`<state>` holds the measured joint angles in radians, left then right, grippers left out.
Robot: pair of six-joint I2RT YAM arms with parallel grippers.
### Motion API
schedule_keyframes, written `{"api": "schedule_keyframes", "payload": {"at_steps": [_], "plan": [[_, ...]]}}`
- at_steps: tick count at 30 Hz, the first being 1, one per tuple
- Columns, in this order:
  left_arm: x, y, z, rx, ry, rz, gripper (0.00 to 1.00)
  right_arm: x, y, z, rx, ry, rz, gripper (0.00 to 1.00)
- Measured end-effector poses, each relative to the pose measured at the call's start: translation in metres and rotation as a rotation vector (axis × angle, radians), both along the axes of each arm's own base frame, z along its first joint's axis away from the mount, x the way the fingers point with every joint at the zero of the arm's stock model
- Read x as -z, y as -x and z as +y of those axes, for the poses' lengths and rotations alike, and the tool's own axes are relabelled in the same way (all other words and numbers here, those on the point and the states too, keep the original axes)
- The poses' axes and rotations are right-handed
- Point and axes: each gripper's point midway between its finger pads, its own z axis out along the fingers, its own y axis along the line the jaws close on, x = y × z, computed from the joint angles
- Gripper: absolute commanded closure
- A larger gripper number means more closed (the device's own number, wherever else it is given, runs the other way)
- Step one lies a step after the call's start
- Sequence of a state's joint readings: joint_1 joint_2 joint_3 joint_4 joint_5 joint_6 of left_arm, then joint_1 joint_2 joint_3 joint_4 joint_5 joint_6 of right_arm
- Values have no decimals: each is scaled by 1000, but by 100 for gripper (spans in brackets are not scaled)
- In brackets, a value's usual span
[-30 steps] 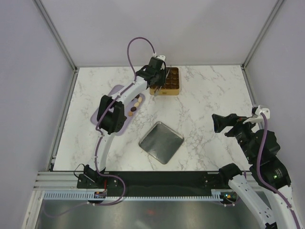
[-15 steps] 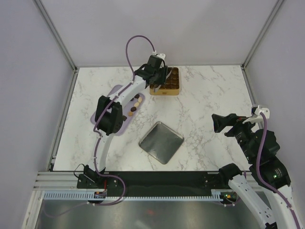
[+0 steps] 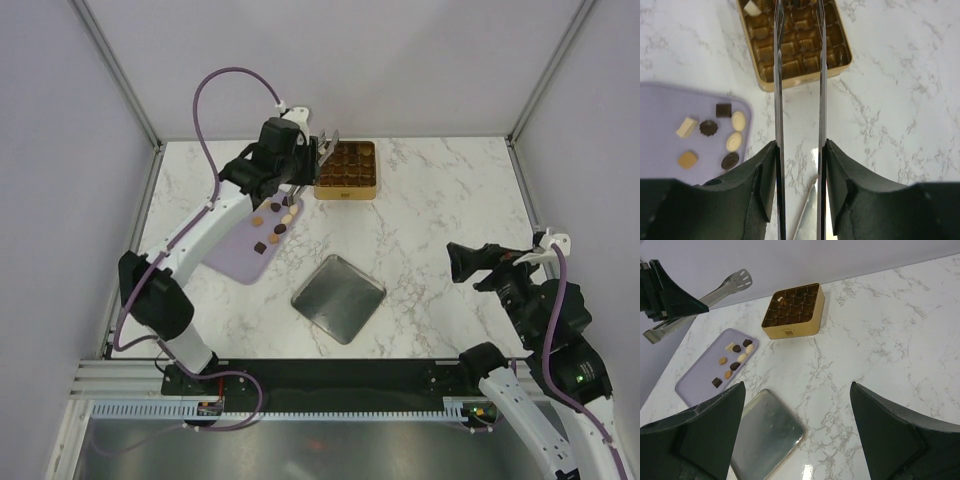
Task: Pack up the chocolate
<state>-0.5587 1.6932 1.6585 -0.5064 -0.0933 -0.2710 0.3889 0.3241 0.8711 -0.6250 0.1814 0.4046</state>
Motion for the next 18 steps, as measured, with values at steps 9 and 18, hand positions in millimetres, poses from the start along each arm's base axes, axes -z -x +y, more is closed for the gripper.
{"api": "schedule_keyframes", "payload": {"at_steps": [9,18], "plan": [[51,80,73,-135,-142,178,52,14,3,6,-34,7,30,6],[92,133,137,-286,-239,317,53,14,5,8,-54,4,27,6]]}}
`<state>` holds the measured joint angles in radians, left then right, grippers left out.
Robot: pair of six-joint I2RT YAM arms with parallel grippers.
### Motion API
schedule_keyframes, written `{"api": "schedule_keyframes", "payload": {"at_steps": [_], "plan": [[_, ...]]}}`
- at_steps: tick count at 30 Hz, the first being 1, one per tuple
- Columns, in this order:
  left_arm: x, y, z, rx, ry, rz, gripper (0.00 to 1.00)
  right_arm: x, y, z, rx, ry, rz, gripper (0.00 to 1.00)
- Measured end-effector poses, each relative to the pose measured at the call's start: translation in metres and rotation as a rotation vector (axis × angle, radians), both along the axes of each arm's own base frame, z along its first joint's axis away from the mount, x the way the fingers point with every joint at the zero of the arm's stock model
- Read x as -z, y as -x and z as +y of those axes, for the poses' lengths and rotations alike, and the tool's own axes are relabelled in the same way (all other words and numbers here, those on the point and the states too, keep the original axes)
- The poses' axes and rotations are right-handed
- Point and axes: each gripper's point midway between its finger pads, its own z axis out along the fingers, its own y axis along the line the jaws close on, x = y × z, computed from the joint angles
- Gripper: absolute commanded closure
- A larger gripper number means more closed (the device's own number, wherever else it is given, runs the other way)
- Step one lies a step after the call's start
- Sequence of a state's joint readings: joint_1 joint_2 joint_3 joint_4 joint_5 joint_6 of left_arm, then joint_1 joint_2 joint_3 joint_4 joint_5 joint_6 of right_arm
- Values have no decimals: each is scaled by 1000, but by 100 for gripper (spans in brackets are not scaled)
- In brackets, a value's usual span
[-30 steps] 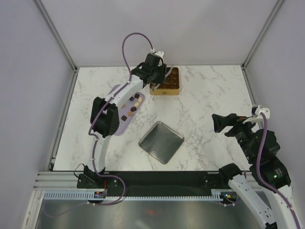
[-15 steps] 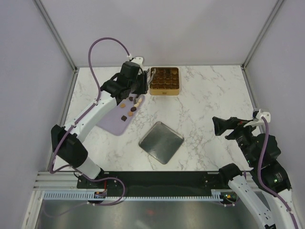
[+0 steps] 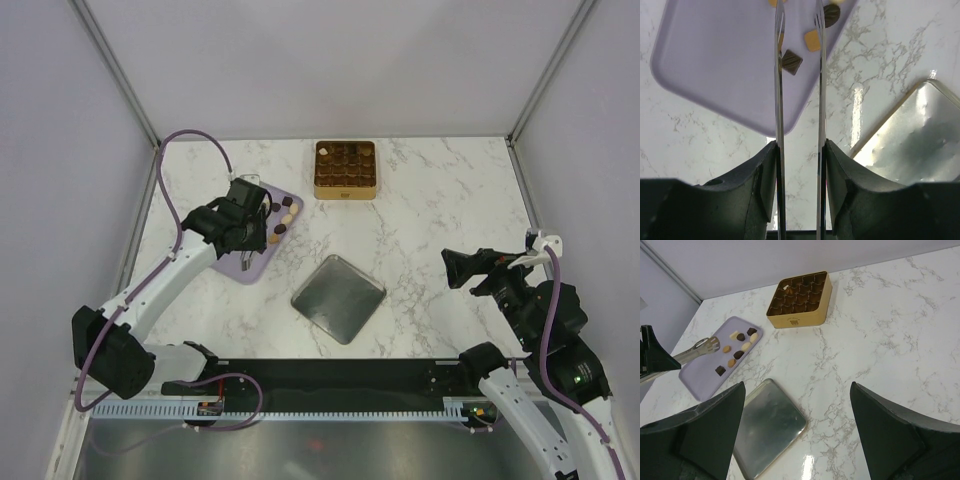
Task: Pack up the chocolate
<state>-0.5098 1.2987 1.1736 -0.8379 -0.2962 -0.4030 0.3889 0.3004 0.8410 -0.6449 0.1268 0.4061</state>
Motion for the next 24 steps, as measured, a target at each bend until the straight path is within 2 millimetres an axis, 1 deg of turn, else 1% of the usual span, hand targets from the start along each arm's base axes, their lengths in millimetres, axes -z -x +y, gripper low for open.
{"api": "schedule_keyframes", "payload": {"at_steps": [8,12,24], "plan": [[30,22,14,-60,-22,101,53,0,0,1,-7,-1,0,6],[39,30,16,-66,-26,133,53,0,1,2,-14,-3,1,6],[44,42,16,-55,1,145,51,0,1,5,-24,-19,5,7]]}}
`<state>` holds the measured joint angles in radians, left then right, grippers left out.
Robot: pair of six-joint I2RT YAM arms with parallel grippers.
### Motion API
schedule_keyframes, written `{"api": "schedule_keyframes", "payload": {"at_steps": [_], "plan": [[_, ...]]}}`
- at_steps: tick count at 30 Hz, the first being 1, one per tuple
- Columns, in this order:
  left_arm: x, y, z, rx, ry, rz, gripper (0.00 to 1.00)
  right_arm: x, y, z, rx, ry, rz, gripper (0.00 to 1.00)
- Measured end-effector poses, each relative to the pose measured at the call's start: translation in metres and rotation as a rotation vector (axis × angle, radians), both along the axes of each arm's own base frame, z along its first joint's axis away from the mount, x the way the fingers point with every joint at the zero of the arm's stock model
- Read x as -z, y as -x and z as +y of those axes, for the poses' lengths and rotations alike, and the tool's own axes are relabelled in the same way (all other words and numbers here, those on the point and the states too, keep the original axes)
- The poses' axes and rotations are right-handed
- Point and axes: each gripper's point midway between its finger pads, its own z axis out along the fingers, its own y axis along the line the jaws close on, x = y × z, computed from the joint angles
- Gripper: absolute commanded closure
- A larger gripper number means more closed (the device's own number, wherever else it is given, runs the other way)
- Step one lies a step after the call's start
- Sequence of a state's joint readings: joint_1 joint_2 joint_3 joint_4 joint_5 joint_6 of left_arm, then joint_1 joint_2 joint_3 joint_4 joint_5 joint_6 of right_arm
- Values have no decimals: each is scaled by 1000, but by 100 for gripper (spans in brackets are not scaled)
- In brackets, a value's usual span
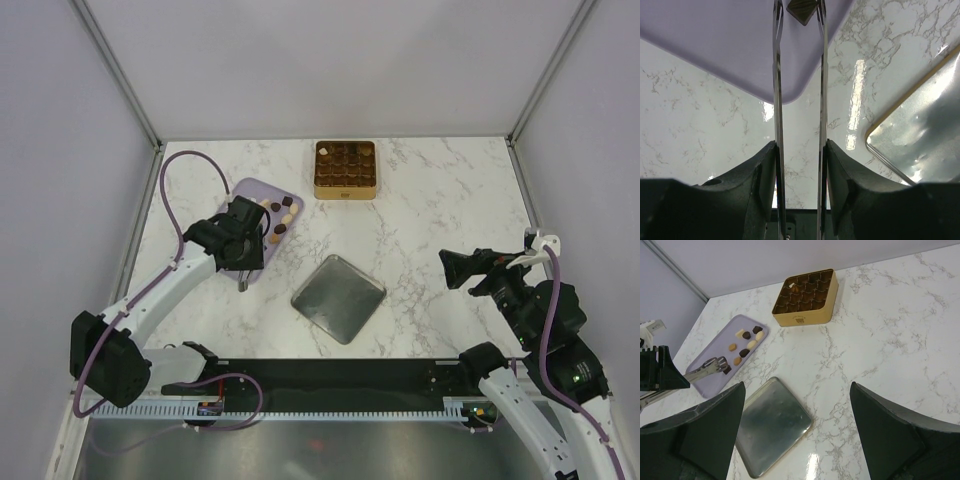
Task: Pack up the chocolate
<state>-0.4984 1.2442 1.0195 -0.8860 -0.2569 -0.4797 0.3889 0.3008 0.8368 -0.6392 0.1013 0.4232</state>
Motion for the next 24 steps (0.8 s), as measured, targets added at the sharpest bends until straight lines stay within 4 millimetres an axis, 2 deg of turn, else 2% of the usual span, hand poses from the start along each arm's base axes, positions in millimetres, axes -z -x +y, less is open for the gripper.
{"api": "schedule_keyframes", "payload": {"at_steps": [16,24], "plan": [[13,7,0,-3,-1,37,51,2,1,0,0,-5,-2,7],[18,3,-1,-5,-7,44,55,1,2,0,1,-10,-6,7]]}}
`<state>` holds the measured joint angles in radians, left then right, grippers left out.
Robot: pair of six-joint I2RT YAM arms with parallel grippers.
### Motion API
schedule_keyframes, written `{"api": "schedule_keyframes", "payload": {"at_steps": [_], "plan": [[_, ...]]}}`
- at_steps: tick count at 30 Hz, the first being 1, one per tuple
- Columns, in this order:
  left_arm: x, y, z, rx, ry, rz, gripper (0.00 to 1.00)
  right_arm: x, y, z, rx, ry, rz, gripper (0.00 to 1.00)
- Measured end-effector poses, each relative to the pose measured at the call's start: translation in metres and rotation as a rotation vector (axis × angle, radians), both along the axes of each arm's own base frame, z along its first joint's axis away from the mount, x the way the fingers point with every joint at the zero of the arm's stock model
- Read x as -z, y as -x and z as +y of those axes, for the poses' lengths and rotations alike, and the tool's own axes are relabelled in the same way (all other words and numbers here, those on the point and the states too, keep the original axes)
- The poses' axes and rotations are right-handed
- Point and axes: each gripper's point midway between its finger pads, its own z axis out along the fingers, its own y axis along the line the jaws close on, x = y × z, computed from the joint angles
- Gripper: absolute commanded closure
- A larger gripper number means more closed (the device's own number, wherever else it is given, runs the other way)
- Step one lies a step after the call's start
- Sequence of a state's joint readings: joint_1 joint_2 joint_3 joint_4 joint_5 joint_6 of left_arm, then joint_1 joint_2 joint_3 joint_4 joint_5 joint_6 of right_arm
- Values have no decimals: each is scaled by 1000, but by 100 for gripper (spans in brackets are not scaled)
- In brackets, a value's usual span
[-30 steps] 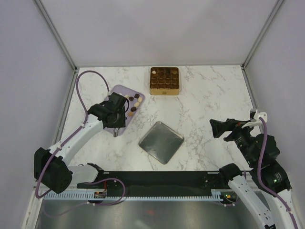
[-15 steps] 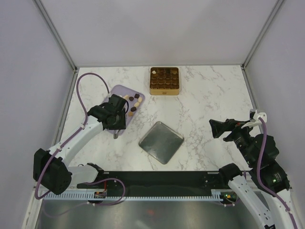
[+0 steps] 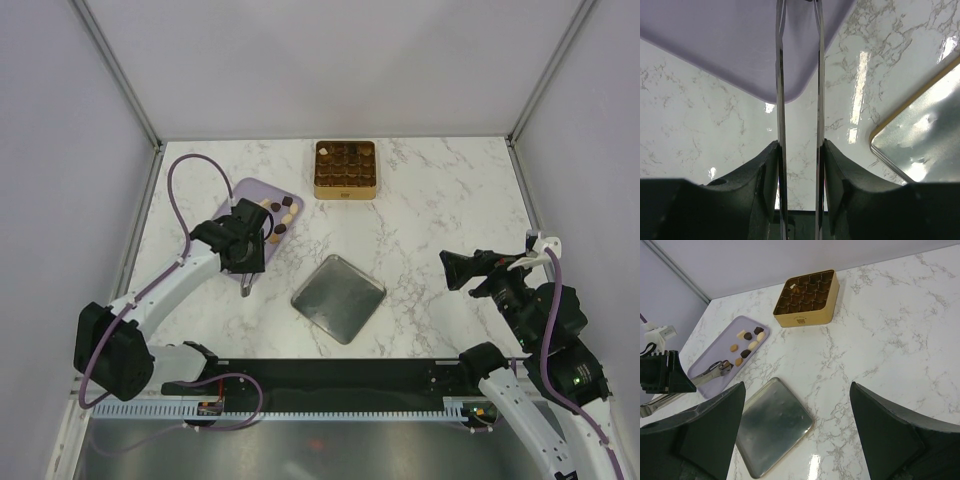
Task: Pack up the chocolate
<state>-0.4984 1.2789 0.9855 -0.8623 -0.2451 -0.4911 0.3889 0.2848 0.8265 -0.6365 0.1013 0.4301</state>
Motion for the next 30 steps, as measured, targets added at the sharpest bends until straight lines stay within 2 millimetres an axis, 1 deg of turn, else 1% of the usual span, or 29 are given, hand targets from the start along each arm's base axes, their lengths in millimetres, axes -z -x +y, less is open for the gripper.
{"api": "schedule_keyframes", "payload": {"at_steps": [5,8,11,19,25,27,30], "plan": [[4,-1,0,0,-7,12,60,0,0,0,0,0,0,7],[5,-1,0,0,-13,20,60,0,0,0,1,0,0,7],[2,-4,0,-4,-18,13,60,0,0,0,1,0,-1,7],[-20,-15,-4,-9,-6,-29,60,0,0,0,1,1,-1,7],[-33,-19,-8,-4,14,-46,61,1,-2,1,1,4,7,7],[-44,-24,-15,7,43,-56,61,1,-3,1,1,3,5,6],[-63,-39,-30,27,84,-91,61,-1,-4,1,1,1,-1,6]]}}
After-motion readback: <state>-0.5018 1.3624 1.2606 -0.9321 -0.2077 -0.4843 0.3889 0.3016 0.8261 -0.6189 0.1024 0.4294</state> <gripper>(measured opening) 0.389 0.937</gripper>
